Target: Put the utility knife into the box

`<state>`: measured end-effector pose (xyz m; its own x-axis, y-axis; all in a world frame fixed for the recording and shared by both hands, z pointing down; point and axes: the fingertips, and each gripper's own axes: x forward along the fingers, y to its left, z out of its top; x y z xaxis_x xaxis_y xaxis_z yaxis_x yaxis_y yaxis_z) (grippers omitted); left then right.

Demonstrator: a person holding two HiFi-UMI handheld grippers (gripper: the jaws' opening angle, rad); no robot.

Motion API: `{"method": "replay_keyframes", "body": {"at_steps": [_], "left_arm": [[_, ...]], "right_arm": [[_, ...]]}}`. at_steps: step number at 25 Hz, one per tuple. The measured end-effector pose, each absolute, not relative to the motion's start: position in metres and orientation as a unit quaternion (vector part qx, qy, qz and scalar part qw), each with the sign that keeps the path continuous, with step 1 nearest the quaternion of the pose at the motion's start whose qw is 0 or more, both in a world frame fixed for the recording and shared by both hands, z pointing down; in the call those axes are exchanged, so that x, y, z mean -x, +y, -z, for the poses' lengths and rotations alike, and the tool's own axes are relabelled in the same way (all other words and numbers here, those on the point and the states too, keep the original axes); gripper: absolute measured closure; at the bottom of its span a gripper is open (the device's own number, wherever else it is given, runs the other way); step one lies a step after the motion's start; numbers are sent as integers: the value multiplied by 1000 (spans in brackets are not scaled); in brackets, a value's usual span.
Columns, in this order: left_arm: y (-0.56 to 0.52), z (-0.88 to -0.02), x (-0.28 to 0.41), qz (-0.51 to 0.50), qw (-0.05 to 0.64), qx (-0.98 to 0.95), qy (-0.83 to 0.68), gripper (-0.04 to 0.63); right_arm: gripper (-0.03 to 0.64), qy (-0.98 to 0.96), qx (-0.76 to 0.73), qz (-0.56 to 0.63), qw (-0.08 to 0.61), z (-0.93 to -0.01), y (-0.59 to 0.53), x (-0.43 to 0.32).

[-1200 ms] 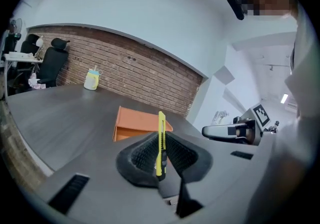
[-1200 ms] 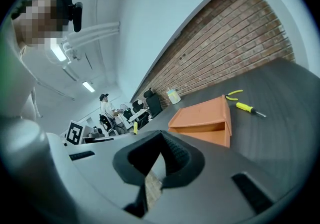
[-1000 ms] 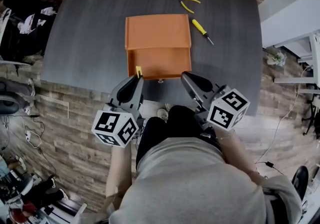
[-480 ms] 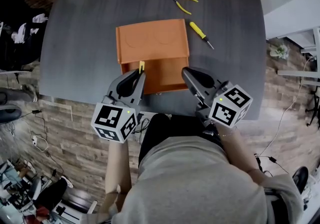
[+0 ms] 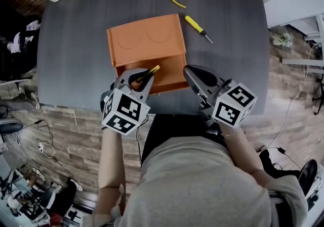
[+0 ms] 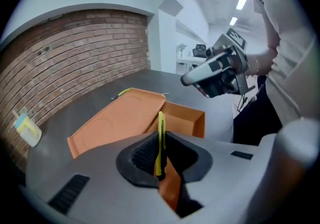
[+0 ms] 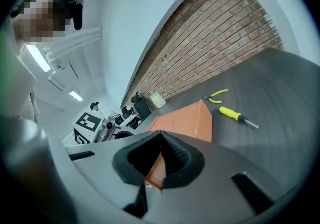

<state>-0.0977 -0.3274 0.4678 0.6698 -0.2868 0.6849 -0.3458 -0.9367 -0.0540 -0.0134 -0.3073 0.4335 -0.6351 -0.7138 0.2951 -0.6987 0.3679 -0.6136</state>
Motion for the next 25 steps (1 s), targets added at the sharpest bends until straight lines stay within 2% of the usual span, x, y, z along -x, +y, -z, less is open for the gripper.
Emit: {"method": "replay_keyframes", "body": {"at_steps": [10, 25], "left_arm": [[-313, -509, 72, -426, 49, -902, -58, 539], [-300, -554, 72, -526, -10, -851, 11, 538]], "right_arm": [[611, 808, 455, 374, 24, -437, -296, -3], [611, 796, 470, 381, 21, -444, -282, -19]]}}
